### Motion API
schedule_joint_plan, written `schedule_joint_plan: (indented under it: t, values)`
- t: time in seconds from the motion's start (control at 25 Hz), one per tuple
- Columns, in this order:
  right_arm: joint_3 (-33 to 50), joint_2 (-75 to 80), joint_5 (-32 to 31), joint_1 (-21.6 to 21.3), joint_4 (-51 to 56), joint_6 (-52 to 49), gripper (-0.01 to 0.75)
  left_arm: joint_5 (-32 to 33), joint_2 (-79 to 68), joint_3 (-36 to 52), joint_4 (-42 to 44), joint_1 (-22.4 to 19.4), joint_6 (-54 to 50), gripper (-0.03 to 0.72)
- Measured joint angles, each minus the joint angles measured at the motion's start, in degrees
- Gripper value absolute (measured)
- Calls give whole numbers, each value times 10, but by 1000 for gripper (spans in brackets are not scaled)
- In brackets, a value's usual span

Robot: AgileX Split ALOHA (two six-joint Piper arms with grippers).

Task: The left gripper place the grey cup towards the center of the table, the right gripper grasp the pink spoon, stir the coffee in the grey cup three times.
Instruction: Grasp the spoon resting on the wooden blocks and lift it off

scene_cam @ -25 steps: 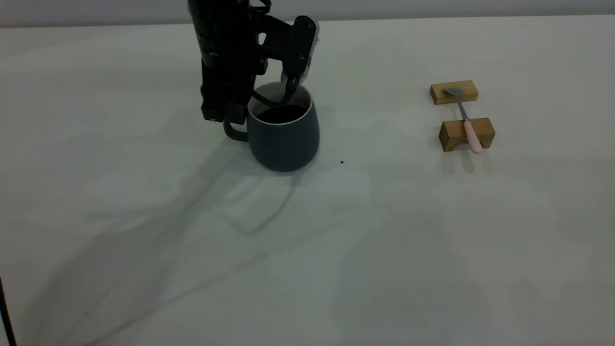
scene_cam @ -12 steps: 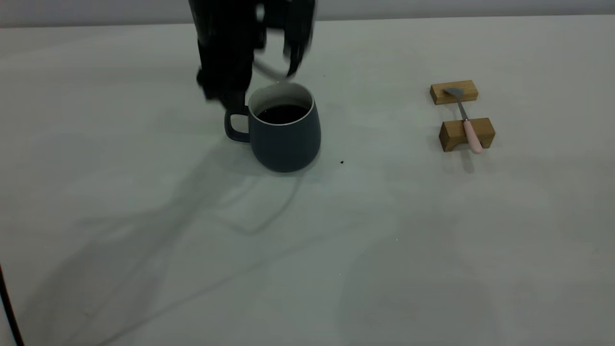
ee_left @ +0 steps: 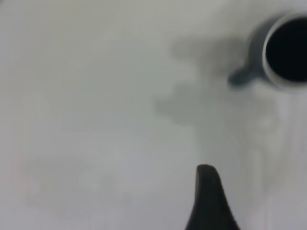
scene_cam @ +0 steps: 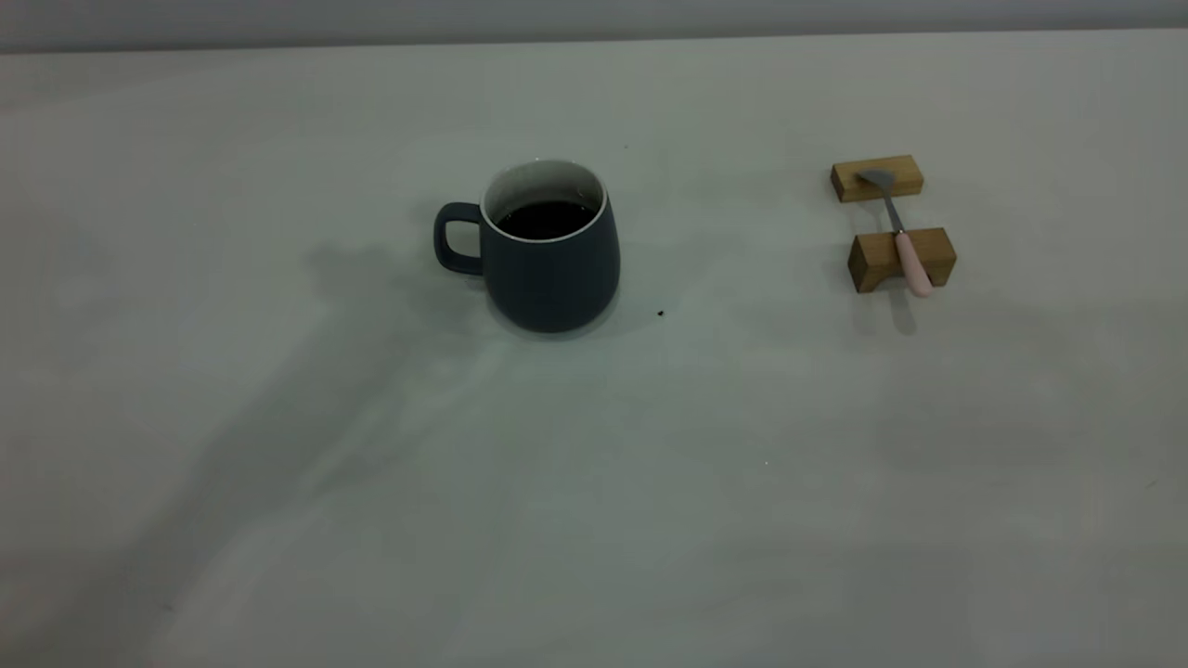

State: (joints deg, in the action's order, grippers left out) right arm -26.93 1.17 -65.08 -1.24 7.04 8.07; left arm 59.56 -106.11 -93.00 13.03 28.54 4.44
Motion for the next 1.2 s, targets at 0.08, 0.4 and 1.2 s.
schedule_joint_plan:
  t: [0.08, 0.4, 1.2]
  values:
    - [0, 0, 0, 0, 0, 0, 242, 55, 25, 0, 5, 0, -11, 573]
    - [0, 0, 0, 0, 0, 0, 242, 73, 158, 71, -15, 0, -33, 573]
    - [0, 0, 0, 0, 2, 0, 242, 23, 809, 637, -66, -248, -98, 573]
